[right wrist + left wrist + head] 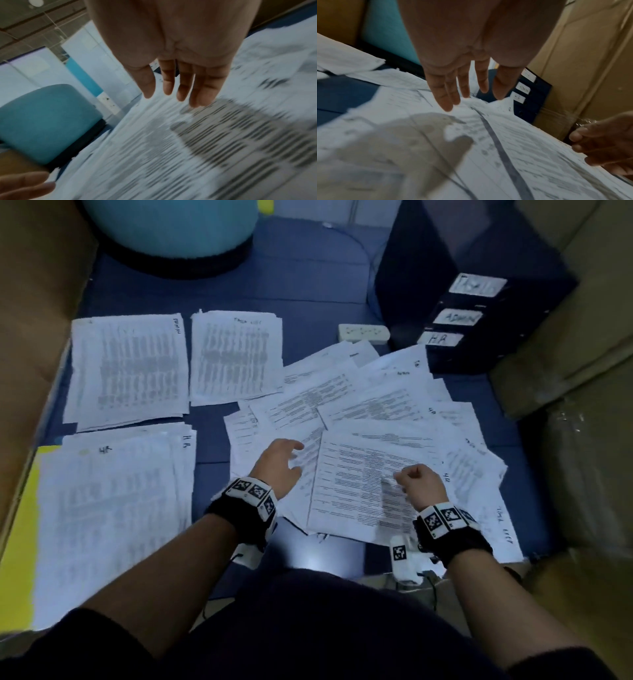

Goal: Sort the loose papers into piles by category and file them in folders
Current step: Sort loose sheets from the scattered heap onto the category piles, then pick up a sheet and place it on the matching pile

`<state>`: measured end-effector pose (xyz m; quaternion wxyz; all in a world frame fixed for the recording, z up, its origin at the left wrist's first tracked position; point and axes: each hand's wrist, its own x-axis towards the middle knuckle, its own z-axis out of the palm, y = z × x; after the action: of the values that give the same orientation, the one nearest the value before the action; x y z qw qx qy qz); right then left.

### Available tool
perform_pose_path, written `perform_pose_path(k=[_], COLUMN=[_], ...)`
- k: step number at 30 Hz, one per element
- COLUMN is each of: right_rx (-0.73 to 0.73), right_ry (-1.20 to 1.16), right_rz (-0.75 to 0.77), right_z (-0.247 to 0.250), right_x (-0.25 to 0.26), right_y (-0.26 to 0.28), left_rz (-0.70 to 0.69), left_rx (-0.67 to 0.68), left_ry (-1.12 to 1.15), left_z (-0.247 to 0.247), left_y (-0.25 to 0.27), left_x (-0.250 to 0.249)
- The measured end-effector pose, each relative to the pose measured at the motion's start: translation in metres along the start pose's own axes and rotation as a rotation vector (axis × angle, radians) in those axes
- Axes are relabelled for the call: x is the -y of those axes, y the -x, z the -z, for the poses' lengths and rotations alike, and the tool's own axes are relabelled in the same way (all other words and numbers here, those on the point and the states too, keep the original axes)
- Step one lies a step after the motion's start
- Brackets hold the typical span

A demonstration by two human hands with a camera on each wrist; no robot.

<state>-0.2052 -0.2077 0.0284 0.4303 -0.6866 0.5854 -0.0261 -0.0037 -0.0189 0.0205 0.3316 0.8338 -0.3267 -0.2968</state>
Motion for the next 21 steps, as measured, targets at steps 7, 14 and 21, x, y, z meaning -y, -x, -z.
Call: perform_pose_path(k=[7,14,21], right_rx=[0.004,0.040,0.156], right_ry=[0.223,0.154,0.102], right_rz=[-0.219,0.038,0.396], right_z=[0.033,0.053,0.102], right_x=[-0.066,-0.059,0.003], right_y=[-0.024,-0.027,-0.025], left_rz=[0.054,0.088,-0.107], left_rx=[0.211,0.172,0.111], left_ry=[-0.171,-0.189,-0.162], left_z=[-0.053,-0.058,-0.023], left_y=[-0.020,-0.028,-0.032], left_x=[-0.018,-0.022,-0.075])
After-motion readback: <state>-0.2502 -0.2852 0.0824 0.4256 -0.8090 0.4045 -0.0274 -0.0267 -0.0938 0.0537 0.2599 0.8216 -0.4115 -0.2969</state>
